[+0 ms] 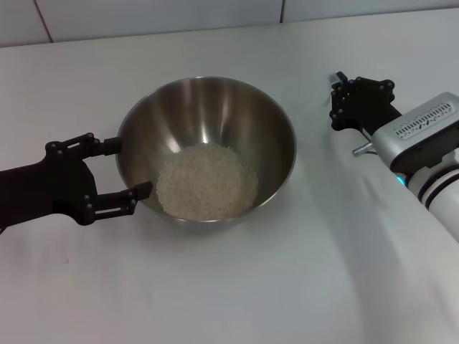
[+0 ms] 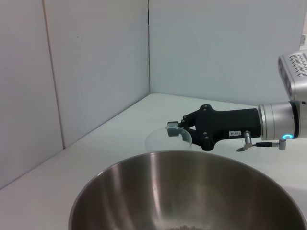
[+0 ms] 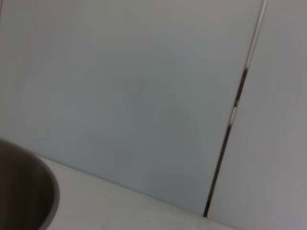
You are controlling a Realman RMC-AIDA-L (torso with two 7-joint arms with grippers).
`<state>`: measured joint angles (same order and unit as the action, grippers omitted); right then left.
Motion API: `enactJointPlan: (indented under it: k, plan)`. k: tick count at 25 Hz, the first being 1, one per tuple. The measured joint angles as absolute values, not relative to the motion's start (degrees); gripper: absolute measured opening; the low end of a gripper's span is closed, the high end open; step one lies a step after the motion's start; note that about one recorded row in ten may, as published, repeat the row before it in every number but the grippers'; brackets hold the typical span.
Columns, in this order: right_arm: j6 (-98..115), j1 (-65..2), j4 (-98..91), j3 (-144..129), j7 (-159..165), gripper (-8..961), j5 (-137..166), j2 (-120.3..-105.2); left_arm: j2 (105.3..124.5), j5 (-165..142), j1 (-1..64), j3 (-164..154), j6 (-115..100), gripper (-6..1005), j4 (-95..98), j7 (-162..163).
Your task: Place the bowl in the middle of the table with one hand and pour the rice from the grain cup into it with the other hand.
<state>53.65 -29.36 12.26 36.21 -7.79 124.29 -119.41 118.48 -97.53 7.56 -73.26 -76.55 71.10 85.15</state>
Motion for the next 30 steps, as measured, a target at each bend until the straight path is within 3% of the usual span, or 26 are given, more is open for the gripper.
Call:
enactJointPlan:
  k: [12,23,25,30]
  plan:
    - [51.61,-28.87,12.45,36.9,-7.71,34,124.98,-119.56,118.48,-97.56,7.56,-73.48,-76.55,842,71.01,85.2]
    - [54.99,-24.26,13.52,36.89,-7.66,222,124.78,-119.6,118.38,-97.55,7.62,-73.18,-76.55,842,70.43,85.17]
    - [56.52,-23.09,13.86,36.83,-7.65,463,124.76,-119.56,118.38,-97.55,7.6,-73.17,-76.55,842,70.41,85.13]
    - [58.85,-20.19,14.71,36.78,-5.43,631,124.71,-119.25,118.39,-97.55,7.4,-73.18,-76.55,842,70.4,85.04]
